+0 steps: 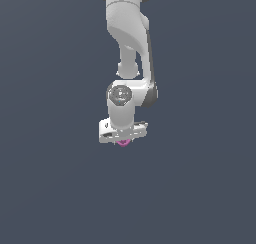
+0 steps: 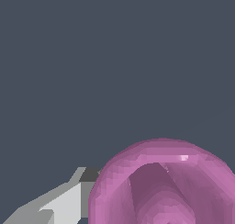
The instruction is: Pick up the object and move it to a goal position.
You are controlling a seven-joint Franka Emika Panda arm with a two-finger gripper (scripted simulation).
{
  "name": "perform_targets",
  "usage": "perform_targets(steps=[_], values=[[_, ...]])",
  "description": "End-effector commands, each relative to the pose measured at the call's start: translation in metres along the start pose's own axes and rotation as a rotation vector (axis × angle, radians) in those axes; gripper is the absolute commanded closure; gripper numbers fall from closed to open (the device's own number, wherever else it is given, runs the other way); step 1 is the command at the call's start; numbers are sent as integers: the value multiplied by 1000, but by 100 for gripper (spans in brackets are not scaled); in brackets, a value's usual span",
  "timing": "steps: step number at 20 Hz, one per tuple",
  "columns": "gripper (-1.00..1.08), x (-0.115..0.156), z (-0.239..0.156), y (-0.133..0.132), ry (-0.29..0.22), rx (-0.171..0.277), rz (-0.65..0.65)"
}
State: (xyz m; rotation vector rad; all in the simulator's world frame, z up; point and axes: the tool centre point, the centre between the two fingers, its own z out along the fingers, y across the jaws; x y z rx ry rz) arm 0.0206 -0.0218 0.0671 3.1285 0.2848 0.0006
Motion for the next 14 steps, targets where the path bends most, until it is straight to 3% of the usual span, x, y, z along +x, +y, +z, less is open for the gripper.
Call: perform_targets(steps=[1,14], values=[[108,5,-15,-1,1,0,0],[108,47,-132,-5,1,0,0]])
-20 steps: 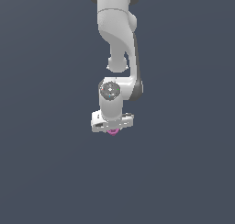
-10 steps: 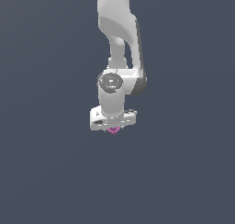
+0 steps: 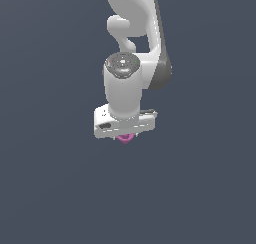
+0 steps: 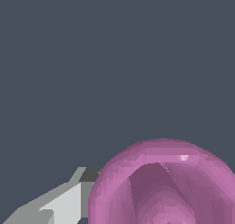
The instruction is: Pick up the object and move it to a goal position.
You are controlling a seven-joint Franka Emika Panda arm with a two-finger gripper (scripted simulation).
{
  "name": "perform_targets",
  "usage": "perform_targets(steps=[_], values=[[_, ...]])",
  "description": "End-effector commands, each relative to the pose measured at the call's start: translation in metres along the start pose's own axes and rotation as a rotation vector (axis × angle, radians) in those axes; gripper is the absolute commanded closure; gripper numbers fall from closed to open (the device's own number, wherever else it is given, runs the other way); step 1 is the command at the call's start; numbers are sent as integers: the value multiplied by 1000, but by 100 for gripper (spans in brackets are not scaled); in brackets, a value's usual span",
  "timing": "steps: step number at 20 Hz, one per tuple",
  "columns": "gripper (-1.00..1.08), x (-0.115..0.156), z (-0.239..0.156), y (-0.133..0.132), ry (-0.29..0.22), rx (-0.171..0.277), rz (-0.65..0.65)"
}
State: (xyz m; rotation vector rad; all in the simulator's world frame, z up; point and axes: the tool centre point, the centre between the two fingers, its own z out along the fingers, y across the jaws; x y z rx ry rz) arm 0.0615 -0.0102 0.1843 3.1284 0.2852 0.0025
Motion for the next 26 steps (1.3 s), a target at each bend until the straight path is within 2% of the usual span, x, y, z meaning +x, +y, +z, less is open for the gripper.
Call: perform_targets(steps=[1,13,26], values=[[108,9,-24,-1,-1,0,0],[108,44,-111,-3,-1,0,0],[108,57,-138,-3,-2,0,0]])
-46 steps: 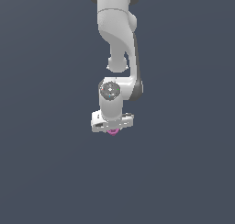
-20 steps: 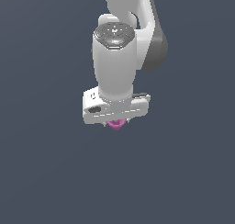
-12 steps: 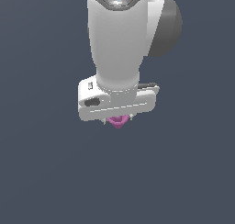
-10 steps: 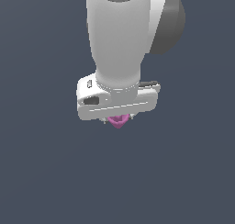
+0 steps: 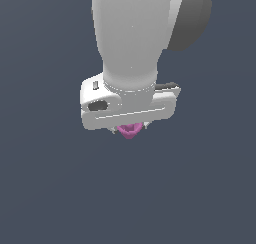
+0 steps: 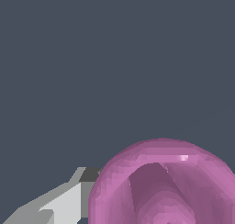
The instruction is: Pick up the object and move it to a goal position.
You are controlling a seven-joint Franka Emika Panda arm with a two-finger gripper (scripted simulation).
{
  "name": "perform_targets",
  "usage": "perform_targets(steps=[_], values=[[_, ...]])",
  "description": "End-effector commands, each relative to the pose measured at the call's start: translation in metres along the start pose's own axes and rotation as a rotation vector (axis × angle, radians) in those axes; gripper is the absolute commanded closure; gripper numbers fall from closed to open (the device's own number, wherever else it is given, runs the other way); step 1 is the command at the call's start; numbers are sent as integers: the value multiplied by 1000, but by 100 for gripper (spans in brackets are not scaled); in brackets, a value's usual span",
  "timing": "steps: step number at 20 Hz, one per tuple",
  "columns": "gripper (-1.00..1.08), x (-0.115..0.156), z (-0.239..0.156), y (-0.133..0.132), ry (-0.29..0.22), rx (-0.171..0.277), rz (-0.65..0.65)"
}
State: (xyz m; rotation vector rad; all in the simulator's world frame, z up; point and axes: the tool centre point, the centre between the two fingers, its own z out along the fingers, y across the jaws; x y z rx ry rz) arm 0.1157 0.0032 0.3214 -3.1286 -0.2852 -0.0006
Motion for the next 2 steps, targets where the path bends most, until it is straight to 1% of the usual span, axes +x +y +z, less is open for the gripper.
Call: perform_targets(steps=[1,2], values=[[108,1,-2,0,0,0,0],[108,1,-2,0,0,0,0]])
